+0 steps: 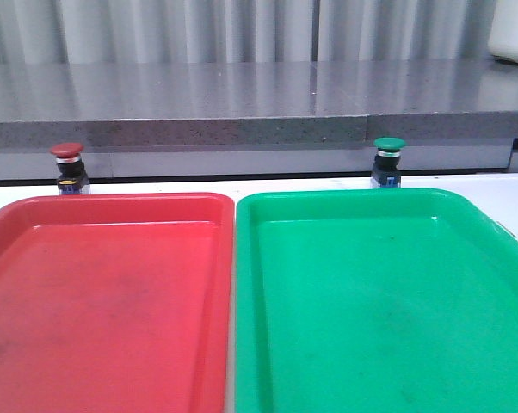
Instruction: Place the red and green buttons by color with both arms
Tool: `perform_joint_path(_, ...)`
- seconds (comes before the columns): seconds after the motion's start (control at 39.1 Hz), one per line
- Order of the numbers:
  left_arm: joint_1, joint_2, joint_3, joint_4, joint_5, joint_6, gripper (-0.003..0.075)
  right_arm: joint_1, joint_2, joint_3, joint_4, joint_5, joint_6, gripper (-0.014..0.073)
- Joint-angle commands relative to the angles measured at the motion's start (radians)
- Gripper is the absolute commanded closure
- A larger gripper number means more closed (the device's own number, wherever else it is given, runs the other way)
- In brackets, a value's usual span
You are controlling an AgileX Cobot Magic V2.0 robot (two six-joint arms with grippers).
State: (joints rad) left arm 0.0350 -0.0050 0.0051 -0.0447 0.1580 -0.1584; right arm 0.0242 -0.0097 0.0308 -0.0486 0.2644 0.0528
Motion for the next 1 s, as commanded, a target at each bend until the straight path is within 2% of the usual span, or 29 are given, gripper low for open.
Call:
perform_joint_path(0.0, 0.000, -0.016, 0.023, -0.006, -0.082, -0.003, 0.0740, -0.007, -0.016, -0.009, -0.002, -0.087, -0.007, 0.0702)
perform_joint_path(0.97, 0.000, -0.016, 0.023, 0.027, -0.086, -0.003, 0.0740, -0.007, -0.016, -0.009, -0.002, -0.104, -0.007, 0.0702)
